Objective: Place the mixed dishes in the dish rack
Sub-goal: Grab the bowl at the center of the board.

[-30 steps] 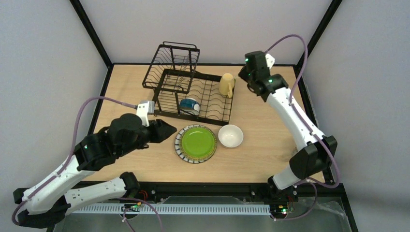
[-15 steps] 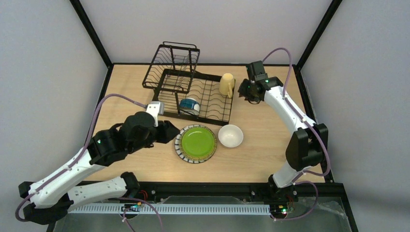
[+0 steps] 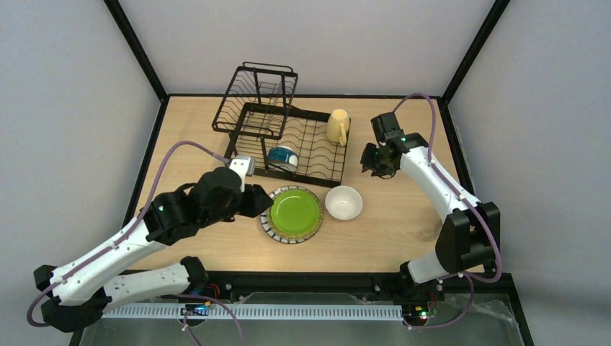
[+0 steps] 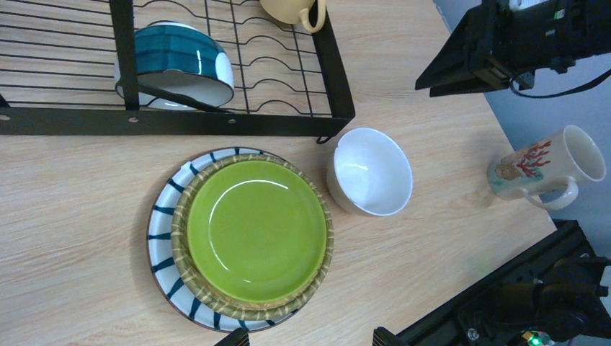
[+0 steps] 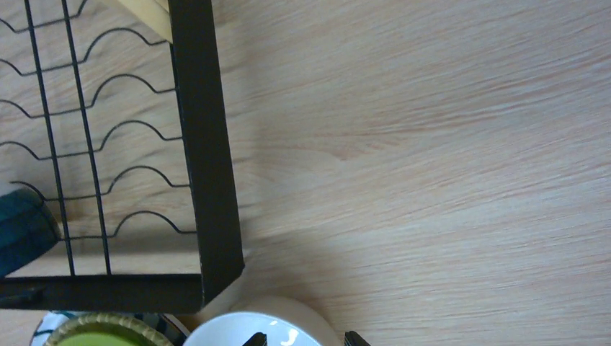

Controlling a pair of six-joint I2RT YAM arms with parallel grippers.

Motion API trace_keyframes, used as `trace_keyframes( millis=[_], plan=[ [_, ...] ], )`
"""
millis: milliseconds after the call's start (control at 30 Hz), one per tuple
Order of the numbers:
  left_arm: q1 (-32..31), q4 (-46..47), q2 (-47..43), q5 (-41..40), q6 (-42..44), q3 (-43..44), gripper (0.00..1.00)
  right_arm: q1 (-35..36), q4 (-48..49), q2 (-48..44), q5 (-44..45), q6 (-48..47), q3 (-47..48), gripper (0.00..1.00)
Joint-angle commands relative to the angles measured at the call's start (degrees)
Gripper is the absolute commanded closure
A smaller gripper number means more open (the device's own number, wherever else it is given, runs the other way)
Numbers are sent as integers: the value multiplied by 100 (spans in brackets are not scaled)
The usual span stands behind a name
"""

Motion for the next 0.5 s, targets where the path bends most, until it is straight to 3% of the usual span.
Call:
trace_keyframes(
  millis=[0, 467],
  plan=[
    [-15, 156, 79, 132, 103, -8, 1, -25, -176, -166, -349, -364, -311, 39],
    [-9, 234, 237, 215, 77, -10, 1, 93, 142, -199, -816, -939, -1052, 40]
  ],
)
